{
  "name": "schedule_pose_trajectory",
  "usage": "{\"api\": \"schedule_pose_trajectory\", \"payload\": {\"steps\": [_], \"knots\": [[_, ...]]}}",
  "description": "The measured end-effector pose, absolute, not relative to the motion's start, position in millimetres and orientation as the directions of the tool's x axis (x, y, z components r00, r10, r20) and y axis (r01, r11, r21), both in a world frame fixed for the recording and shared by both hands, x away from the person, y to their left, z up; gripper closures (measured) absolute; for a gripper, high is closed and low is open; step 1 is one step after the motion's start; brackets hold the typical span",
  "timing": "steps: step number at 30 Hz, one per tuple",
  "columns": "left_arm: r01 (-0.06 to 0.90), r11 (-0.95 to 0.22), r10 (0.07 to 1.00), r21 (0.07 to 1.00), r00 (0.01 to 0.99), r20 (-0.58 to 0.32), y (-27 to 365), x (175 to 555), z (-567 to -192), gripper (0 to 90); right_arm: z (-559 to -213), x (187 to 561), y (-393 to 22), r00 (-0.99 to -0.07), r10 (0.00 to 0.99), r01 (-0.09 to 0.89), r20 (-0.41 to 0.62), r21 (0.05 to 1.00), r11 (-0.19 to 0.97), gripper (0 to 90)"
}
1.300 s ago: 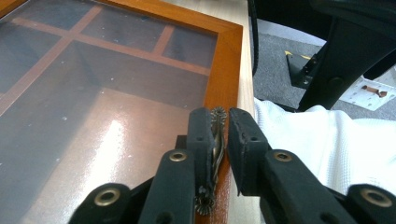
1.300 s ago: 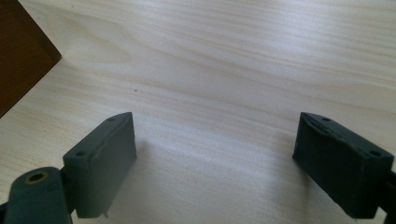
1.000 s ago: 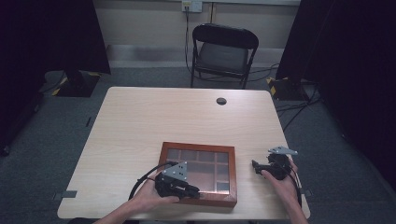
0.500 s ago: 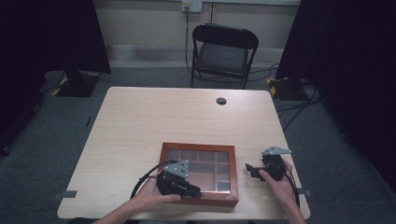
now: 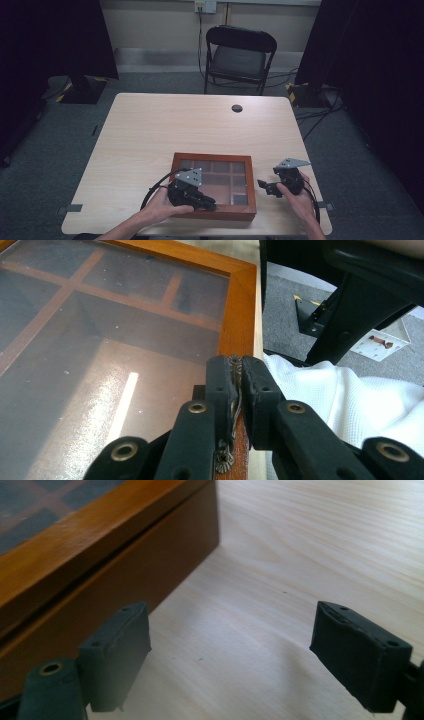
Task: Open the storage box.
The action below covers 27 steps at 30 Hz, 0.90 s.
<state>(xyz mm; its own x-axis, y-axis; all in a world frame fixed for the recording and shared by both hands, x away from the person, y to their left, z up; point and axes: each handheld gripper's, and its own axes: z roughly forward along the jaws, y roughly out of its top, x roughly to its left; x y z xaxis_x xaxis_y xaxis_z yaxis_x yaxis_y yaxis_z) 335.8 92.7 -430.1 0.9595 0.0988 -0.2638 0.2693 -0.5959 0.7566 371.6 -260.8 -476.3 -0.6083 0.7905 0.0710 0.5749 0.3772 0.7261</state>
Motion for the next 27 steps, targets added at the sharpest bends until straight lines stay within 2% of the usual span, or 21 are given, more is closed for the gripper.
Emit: {"api": "schedule_pose_trajectory", "payload": {"steps": [5,8,16,27], "knots": [[0.282,-0.592,0.098,0.754,0.955,-0.281,93.1,337.7,-428.2,82.7,-472.2,366.6,-251.3,-0.665,0.743,0.543,0.074,0.731,0.414,15.3],[0.284,-0.601,0.096,0.747,0.954,-0.284,93.1,338.7,-426.7,82.7,-470.1,364.6,-247.7,-0.677,0.734,0.529,0.060,0.733,0.427,18.9],[0.269,-0.605,0.095,0.749,0.959,-0.268,93.2,340.4,-412.4,82.6,-462.8,356.5,-247.6,-0.709,0.700,0.509,0.083,0.747,0.427,17.6],[0.295,-0.601,0.093,0.743,0.949,-0.302,93.7,346.4,-401.7,82.6,-455.0,346.2,-244.2,-0.742,0.664,0.485,0.094,0.759,0.434,19.6]]}}
